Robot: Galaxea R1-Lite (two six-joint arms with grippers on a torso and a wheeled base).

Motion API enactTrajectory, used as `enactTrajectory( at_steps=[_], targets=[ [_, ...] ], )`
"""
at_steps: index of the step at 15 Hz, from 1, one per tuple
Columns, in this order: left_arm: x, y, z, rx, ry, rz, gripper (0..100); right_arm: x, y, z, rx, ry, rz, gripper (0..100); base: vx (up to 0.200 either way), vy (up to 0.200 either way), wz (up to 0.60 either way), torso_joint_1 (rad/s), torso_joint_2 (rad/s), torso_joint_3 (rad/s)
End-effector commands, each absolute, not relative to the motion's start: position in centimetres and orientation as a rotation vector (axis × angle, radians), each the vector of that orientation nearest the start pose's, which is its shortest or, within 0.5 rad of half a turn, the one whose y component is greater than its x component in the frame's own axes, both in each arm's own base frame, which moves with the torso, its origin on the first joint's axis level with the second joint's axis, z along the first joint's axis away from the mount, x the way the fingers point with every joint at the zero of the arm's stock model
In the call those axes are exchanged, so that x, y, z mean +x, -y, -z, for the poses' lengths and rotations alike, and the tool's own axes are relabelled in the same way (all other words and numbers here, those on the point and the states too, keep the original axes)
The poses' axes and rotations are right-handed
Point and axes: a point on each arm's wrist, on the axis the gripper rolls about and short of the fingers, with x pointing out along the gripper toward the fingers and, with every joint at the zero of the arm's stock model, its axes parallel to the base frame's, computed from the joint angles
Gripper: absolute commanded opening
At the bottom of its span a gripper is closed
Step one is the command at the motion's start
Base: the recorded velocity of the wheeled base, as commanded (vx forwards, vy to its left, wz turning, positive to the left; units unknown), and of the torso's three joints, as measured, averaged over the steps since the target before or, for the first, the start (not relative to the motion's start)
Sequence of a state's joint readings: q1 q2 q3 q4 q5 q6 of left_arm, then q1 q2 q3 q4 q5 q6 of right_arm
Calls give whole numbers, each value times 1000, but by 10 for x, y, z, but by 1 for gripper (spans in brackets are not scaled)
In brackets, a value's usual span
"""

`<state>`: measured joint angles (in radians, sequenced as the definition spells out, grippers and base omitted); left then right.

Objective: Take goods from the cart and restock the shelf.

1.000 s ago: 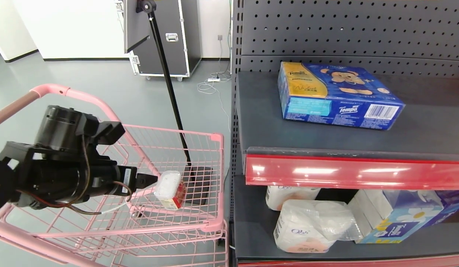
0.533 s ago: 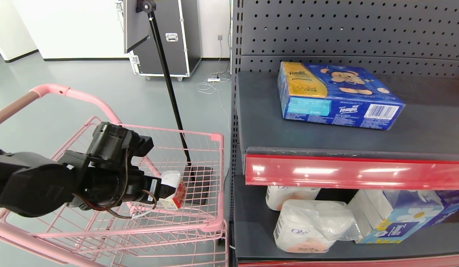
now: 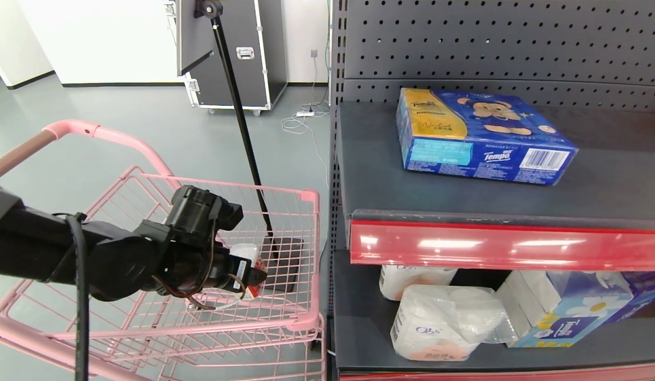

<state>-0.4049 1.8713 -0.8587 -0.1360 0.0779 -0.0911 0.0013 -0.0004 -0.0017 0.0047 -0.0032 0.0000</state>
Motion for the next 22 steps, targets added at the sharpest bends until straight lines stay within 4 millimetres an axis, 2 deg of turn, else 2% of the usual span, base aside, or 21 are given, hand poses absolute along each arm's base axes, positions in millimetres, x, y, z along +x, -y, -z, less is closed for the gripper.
enactTrajectory(
  at_steps=[1, 12, 22],
  targets=[
    [296, 123, -92, 132, -883, 253, 100, -23, 0, -75, 0, -3, 2, 100, 0, 0, 0, 0, 0, 0],
    [328, 132, -65, 153, -913, 202, 100, -23, 0, -75, 0, -3, 2, 100, 0, 0, 0, 0, 0, 0],
    [328, 125, -54, 156, -953, 173, 100, -23, 0, -75, -2, -3, 2, 100, 0, 0, 0, 0, 0, 0]
  ],
)
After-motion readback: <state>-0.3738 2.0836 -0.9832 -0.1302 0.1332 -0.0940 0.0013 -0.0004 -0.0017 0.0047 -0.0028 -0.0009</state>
